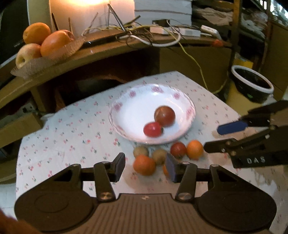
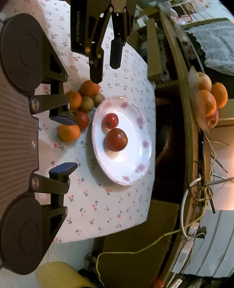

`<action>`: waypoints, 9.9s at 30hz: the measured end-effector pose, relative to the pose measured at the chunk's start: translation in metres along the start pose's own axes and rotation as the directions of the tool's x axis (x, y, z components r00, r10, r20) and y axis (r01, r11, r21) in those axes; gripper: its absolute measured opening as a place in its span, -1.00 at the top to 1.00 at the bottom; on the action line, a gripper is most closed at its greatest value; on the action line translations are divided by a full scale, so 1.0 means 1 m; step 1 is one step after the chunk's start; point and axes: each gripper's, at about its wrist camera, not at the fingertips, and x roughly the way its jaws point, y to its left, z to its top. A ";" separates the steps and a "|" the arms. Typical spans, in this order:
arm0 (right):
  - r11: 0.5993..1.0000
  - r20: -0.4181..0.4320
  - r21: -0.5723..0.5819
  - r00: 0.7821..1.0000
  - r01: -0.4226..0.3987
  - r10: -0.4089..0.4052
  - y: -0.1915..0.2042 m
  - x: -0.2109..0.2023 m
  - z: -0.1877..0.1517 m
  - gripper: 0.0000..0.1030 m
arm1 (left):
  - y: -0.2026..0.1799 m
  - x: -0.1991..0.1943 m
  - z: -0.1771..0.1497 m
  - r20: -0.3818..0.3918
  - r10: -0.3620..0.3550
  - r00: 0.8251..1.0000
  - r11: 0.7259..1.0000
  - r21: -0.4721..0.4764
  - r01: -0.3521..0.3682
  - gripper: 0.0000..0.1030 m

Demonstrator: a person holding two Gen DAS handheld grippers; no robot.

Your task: Organize fruits

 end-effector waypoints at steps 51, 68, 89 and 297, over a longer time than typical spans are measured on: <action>0.998 -0.099 -0.041 0.994 -0.057 0.053 0.012 0.037 -0.003 0.36 | 0.003 0.040 -0.015 -0.075 -0.055 0.996 0.998 0.018 0.057 0.24; 0.989 -0.129 -0.105 0.988 -0.103 0.089 0.024 0.027 -0.016 0.31 | 0.001 0.021 -0.041 -0.105 -0.091 0.990 0.993 0.070 0.098 0.18; 0.990 -0.160 -0.104 0.984 -0.100 0.083 0.023 0.020 -0.018 0.39 | -0.004 0.019 -0.035 -0.103 -0.076 0.992 0.994 0.066 0.083 0.24; 0.999 0.007 -0.028 0.999 -0.045 0.046 0.019 0.003 0.015 0.43 | -0.008 0.022 0.012 0.024 -0.030 0.999 0.999 -0.039 0.031 0.32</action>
